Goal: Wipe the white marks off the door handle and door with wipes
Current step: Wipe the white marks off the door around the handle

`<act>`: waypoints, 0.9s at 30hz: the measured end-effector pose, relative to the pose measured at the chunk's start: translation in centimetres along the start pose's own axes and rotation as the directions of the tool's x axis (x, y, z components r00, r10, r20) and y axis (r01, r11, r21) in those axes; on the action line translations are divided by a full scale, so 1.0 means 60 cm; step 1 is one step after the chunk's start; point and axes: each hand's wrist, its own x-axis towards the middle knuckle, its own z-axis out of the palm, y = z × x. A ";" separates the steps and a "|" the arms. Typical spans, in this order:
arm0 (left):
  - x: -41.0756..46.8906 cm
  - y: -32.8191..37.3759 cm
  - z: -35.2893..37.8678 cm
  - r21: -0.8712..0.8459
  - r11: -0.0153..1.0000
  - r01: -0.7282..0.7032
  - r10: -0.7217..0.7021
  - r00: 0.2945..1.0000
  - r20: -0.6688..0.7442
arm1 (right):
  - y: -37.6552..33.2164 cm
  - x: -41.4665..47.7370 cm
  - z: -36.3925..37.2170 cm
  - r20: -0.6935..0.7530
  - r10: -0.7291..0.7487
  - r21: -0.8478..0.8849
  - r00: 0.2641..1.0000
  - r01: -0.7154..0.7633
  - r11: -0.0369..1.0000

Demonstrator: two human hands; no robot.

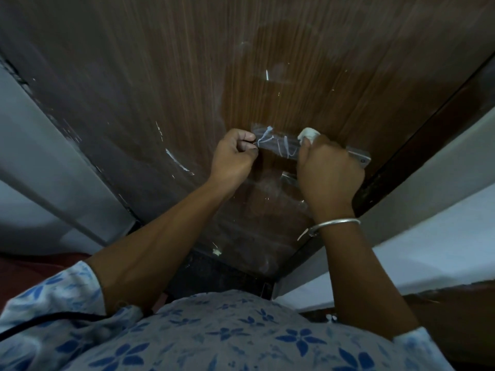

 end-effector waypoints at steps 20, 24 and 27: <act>0.007 -0.015 -0.039 0.009 1.000 0.009 -0.008 0.995 -0.100 | -0.022 0.005 0.018 -0.057 -0.053 -0.058 0.997 0.050 0.997; 0.003 -0.015 -0.042 0.014 1.000 0.018 -0.016 0.994 -0.108 | -0.035 0.006 0.025 -0.103 -0.064 -0.034 0.993 0.061 0.998; 0.000 -0.012 -0.040 0.023 1.000 0.012 -0.009 0.992 -0.126 | -0.069 0.015 0.037 -0.059 -0.137 0.037 0.989 0.139 0.990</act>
